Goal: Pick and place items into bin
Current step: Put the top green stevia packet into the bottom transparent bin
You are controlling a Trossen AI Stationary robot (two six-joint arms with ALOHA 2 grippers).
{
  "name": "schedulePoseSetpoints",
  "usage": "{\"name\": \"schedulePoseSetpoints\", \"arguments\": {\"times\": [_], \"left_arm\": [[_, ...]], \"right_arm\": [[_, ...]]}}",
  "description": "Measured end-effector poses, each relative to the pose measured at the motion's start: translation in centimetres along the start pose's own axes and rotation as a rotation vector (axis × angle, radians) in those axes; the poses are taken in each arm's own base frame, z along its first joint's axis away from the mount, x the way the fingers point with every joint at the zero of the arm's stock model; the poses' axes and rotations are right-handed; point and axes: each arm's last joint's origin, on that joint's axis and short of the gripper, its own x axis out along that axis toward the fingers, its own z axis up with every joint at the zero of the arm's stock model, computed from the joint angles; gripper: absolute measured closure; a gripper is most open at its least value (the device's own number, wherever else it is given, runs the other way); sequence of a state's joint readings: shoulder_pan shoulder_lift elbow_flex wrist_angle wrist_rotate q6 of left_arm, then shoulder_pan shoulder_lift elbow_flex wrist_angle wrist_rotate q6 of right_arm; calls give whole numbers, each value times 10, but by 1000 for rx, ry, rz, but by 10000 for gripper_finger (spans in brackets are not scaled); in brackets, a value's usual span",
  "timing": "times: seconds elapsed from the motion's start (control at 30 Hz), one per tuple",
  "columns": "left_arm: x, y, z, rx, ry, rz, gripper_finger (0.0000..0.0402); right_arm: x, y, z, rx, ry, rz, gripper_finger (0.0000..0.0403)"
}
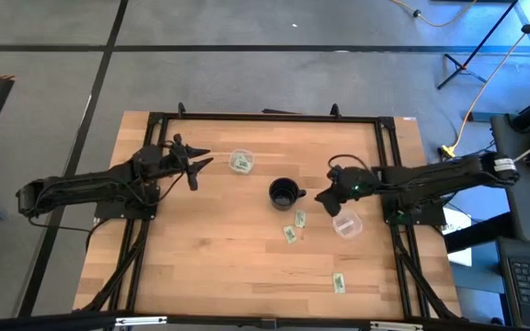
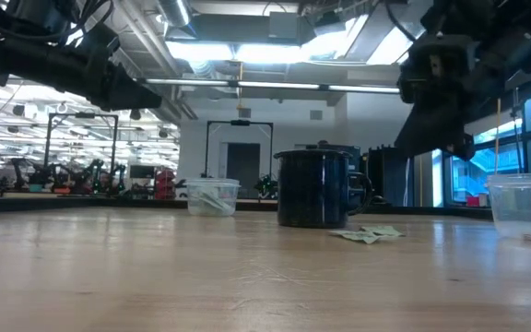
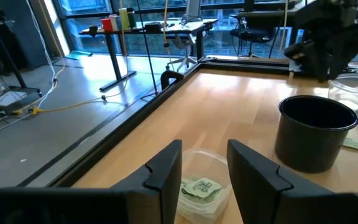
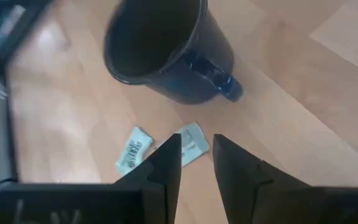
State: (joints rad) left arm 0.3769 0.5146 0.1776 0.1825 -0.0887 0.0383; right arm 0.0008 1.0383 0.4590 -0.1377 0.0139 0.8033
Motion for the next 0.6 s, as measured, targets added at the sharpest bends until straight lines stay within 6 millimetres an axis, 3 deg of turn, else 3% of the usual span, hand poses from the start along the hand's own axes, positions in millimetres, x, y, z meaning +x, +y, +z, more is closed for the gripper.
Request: {"name": "schedulePoseSetpoints", "arguments": {"times": [0.2,0.37,0.6], "left_arm": [[0,0,-1,1,8,0,280],[0,0,-1,2,9,0,280],[0,0,-6,6,59,-2,281]], "right_arm": [[24,25,3,-44,30,-92,308],[44,39,13,54,78,-157,308],[60,50,-2,72,229,-209,308]]}}
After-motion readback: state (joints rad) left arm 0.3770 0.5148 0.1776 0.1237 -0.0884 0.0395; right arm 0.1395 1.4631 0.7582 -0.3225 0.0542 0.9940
